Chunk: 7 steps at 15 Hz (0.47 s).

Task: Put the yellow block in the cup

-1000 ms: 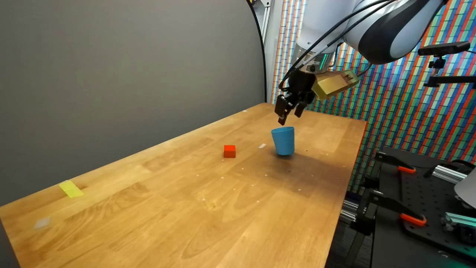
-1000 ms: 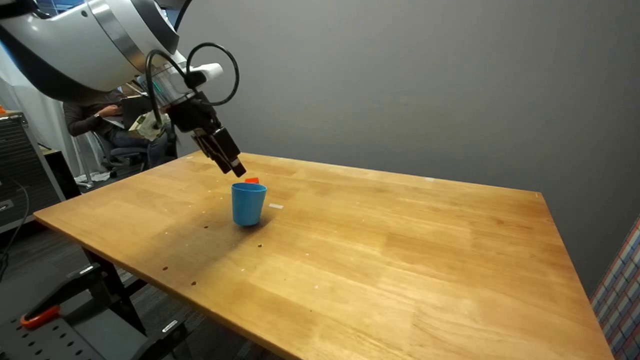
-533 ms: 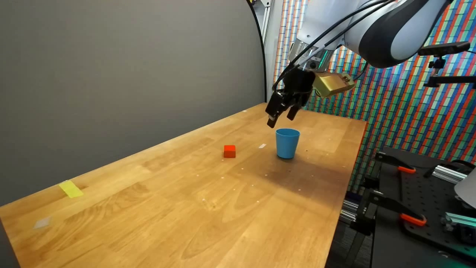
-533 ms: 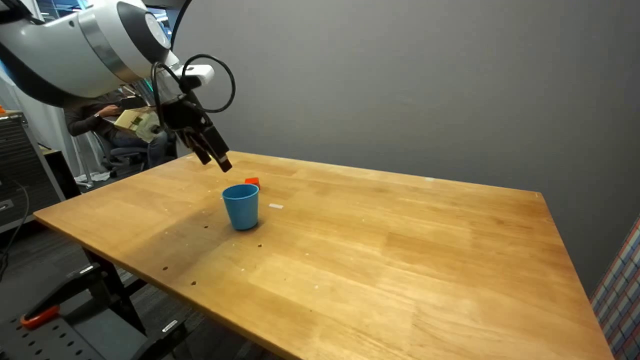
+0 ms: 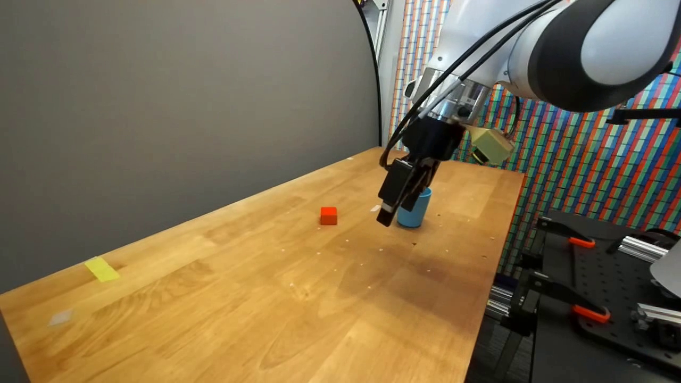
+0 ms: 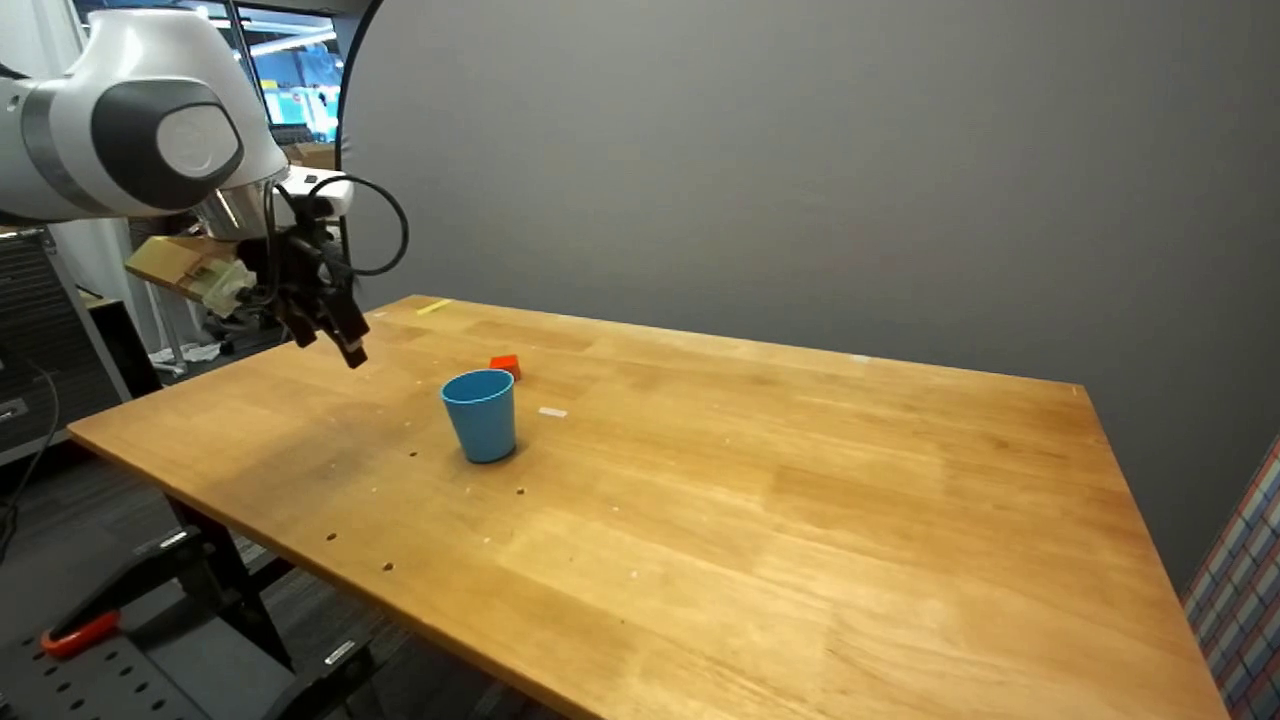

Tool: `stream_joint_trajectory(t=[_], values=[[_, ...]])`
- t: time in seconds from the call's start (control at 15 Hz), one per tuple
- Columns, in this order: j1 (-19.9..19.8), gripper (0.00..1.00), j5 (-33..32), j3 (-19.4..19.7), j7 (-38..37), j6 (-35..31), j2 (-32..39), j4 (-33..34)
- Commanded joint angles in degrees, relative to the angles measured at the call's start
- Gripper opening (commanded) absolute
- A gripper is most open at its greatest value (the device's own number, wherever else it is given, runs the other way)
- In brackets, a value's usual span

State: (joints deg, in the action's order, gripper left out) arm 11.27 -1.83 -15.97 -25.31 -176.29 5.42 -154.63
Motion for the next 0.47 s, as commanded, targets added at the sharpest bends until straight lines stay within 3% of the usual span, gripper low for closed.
stream_joint_trajectory(t=[0.0,0.07,0.13,0.4], values=[[-4.03,1.0,10.39,-6.9,9.78,7.71,-4.22,2.2],[-1.76,1.0,6.35,-4.41,5.03,3.24,-0.78,1.16],[0.13,1.0,9.39,-3.12,7.8,5.1,-1.7,1.76],[-0.41,1.0,9.8,-3.37,8.72,6.76,-3.06,2.15]])
